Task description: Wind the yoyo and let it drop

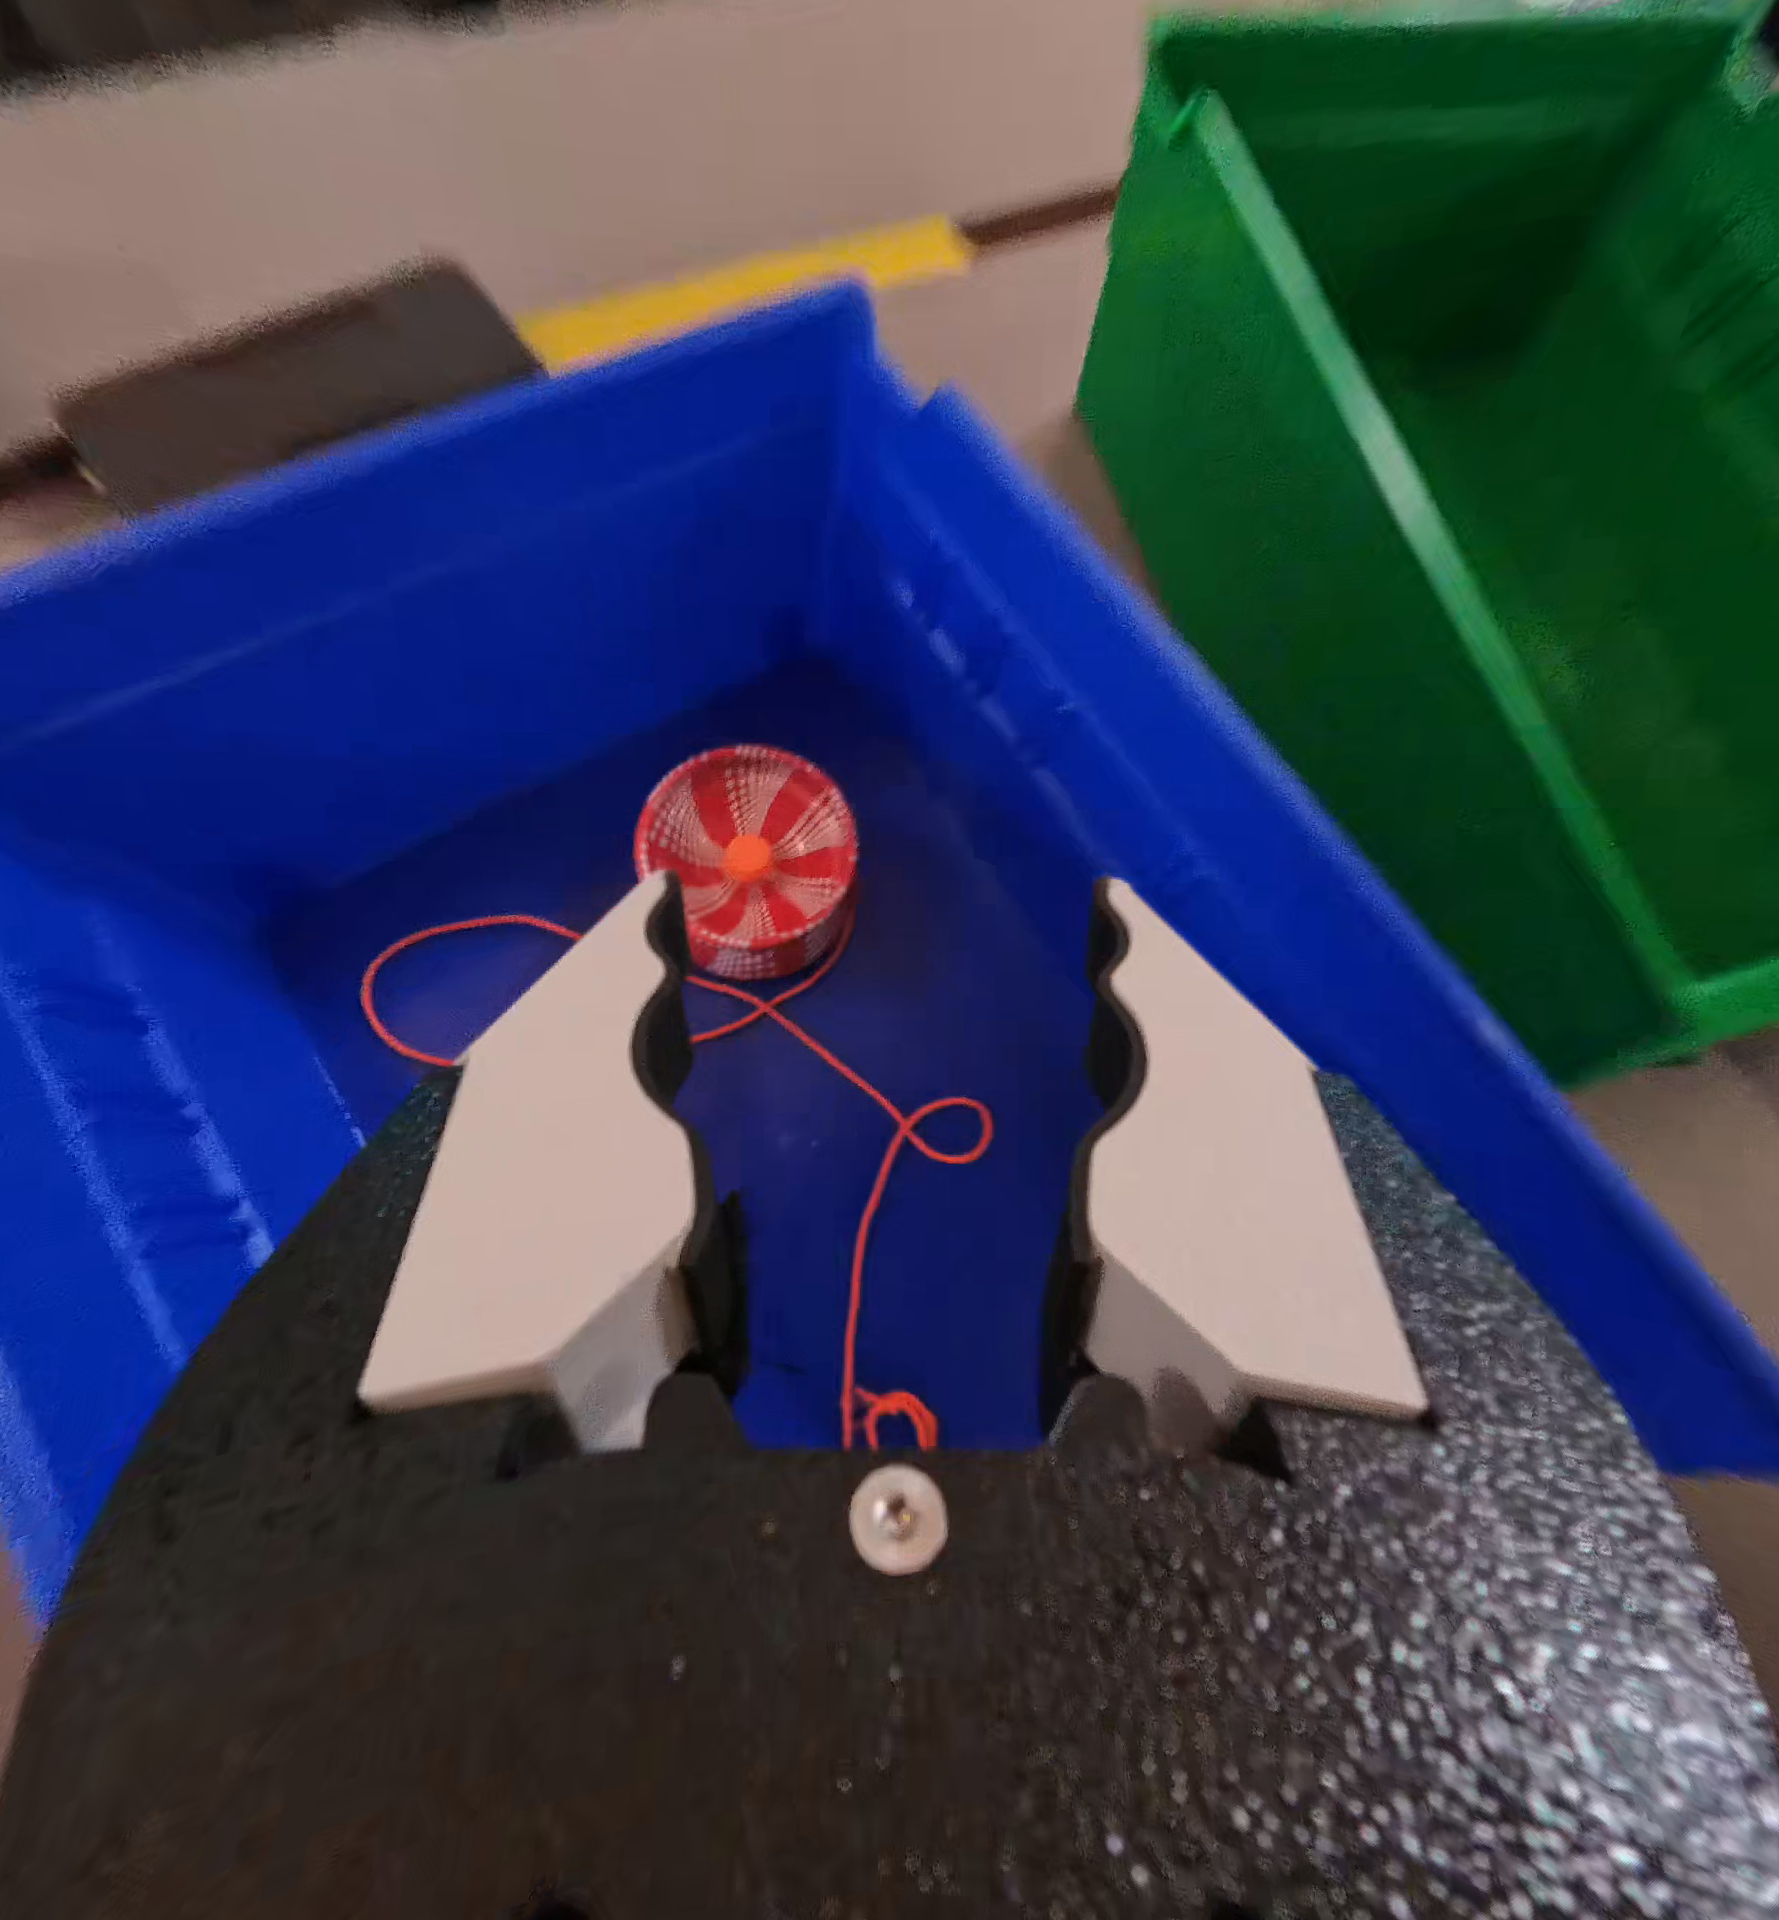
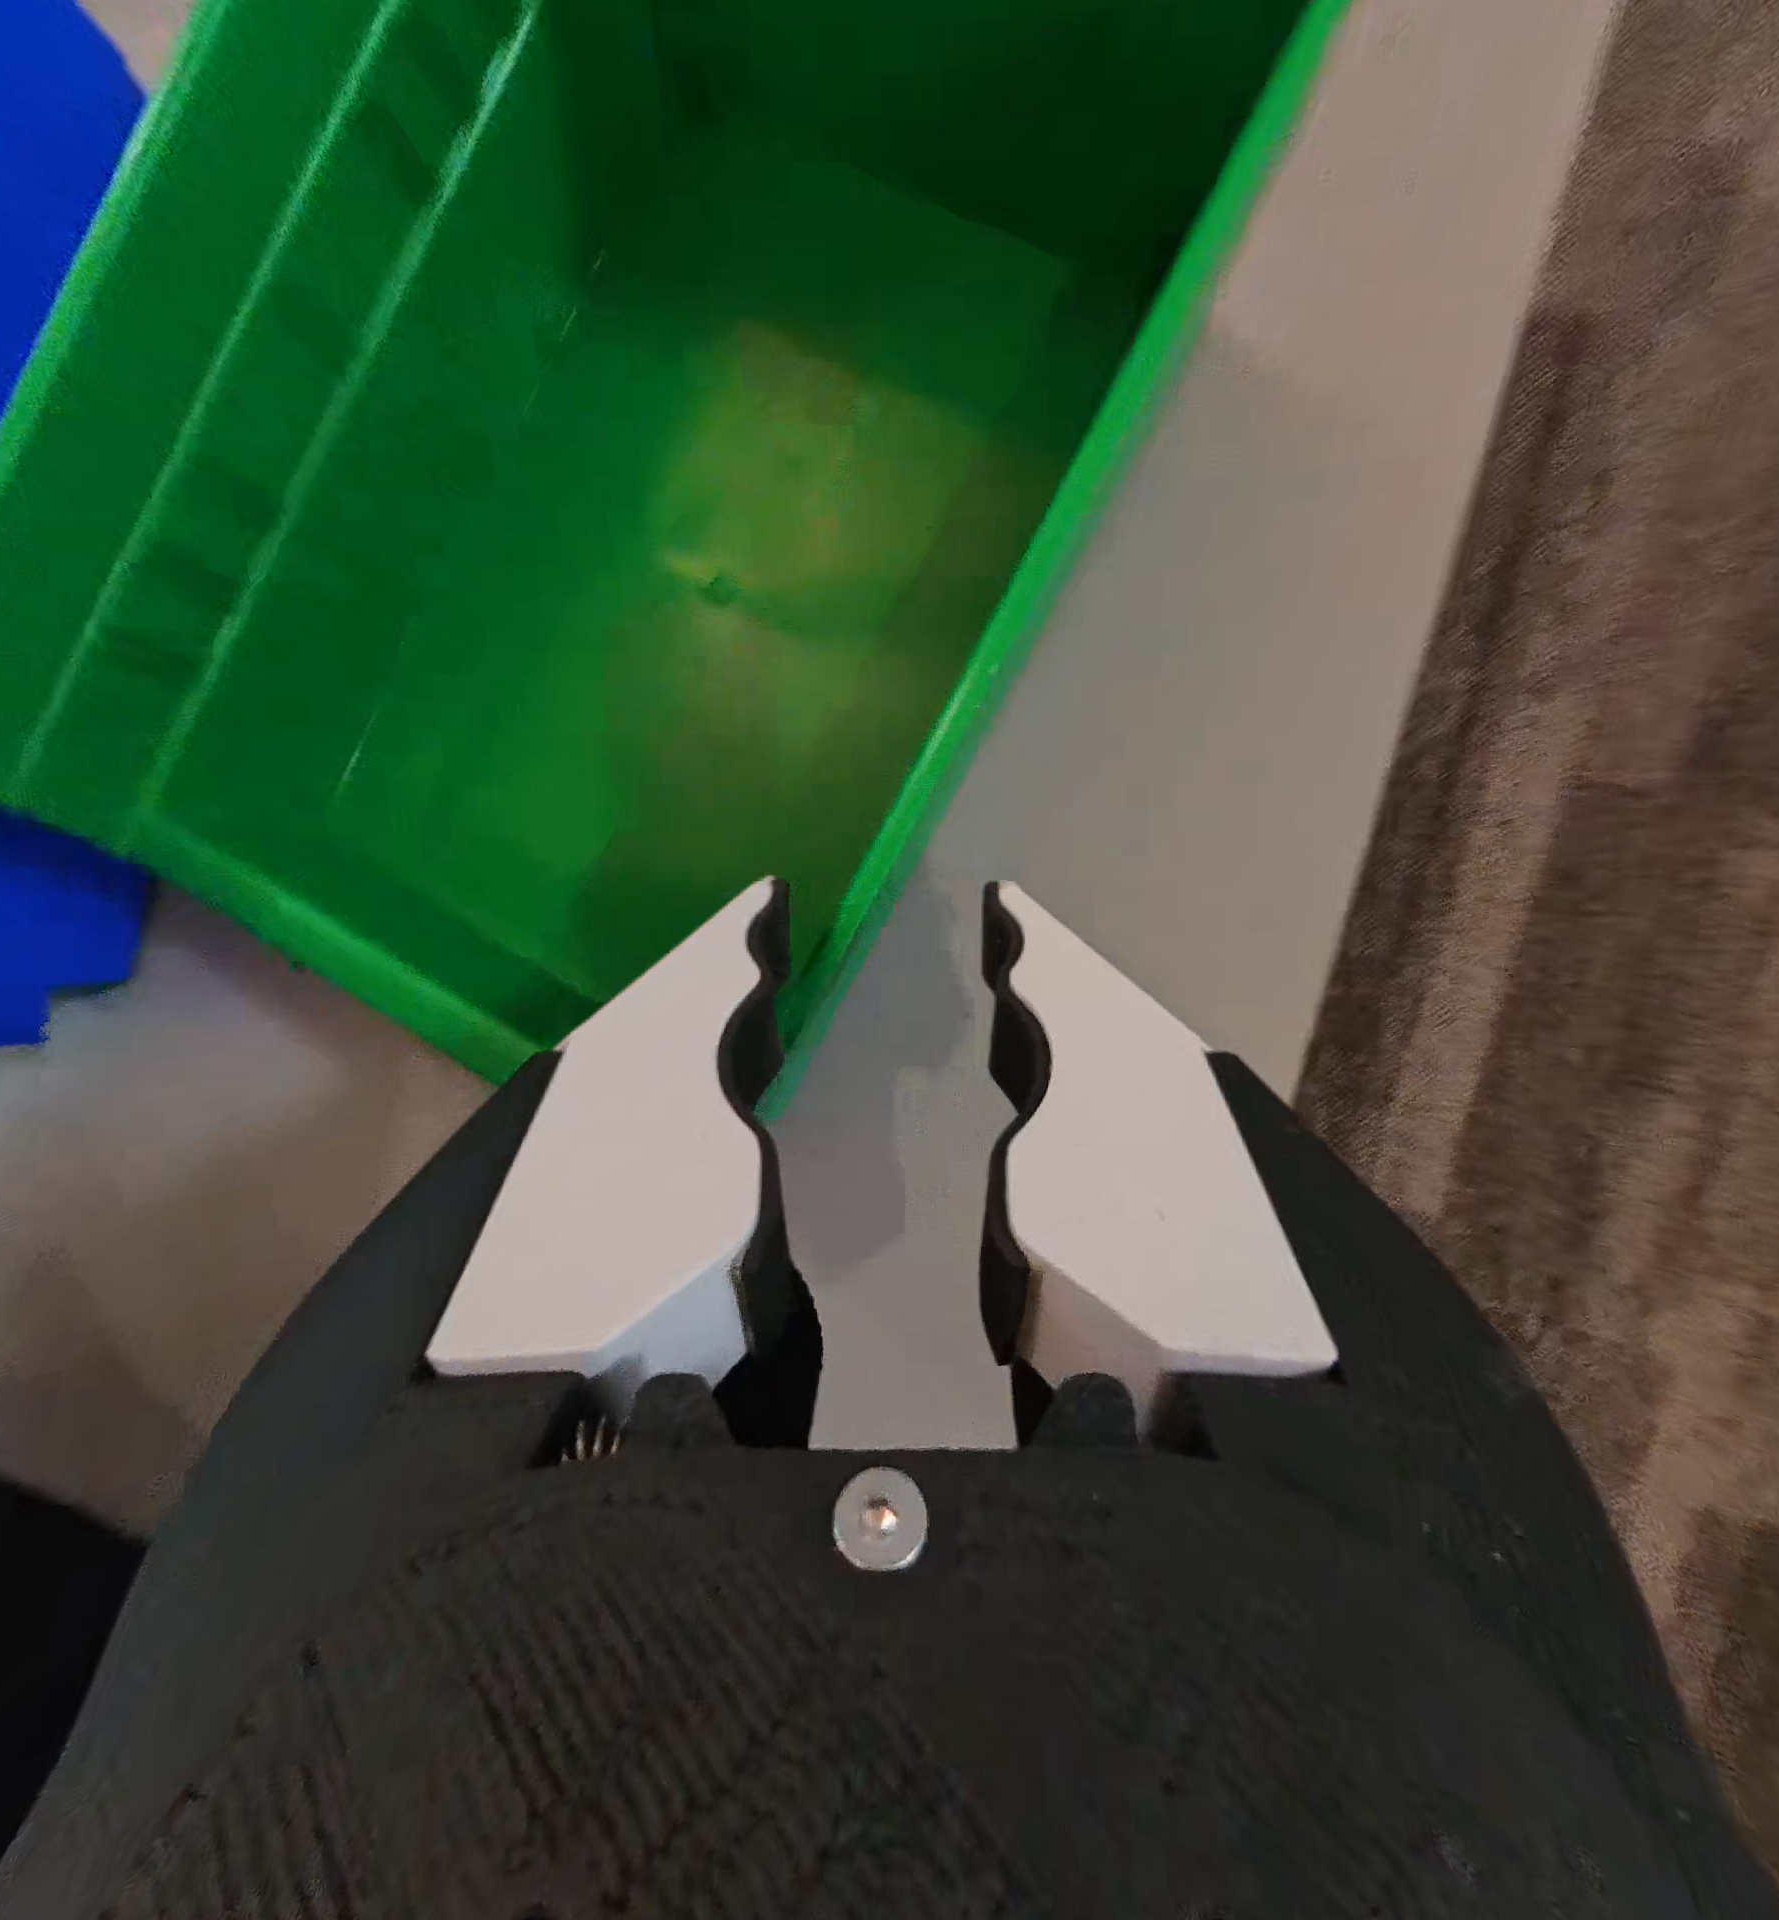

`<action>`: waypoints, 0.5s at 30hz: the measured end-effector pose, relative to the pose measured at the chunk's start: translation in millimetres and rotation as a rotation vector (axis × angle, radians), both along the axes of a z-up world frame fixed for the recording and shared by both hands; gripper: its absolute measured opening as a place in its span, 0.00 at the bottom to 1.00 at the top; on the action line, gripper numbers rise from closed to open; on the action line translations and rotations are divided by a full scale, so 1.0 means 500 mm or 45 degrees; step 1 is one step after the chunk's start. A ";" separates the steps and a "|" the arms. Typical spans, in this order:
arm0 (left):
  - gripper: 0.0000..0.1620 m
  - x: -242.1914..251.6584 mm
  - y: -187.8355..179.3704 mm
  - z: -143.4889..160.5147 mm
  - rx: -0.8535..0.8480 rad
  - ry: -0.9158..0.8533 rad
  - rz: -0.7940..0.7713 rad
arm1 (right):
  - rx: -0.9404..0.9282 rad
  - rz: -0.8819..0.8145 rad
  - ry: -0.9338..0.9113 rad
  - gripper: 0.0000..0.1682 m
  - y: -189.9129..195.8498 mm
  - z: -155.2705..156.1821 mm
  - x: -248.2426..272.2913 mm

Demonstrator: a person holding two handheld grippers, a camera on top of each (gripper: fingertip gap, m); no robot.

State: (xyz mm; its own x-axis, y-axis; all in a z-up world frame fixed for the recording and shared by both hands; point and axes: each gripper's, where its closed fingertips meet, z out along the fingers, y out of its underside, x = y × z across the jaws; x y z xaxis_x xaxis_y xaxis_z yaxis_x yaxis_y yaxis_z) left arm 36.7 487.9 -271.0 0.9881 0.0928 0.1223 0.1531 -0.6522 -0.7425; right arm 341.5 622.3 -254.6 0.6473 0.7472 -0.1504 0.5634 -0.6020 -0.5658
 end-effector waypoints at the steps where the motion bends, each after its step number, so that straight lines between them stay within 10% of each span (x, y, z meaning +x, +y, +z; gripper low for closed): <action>1: 0.49 -0.010 0.011 -0.034 -0.090 -0.029 0.003 | 0.042 -0.023 0.019 0.23 0.008 0.018 0.007; 5: 0.60 -0.035 0.044 -0.134 -0.320 -0.113 -0.012 | 0.100 -0.079 0.101 0.23 -0.001 0.067 0.025; 10: 0.39 -0.057 0.070 -0.151 -0.320 -0.051 -0.036 | 0.112 -0.043 0.199 0.23 -0.048 0.120 0.011; 15: 0.39 -0.024 0.079 -0.023 0.059 -0.088 -0.102 | 0.258 0.186 0.425 0.19 -0.114 0.256 -0.079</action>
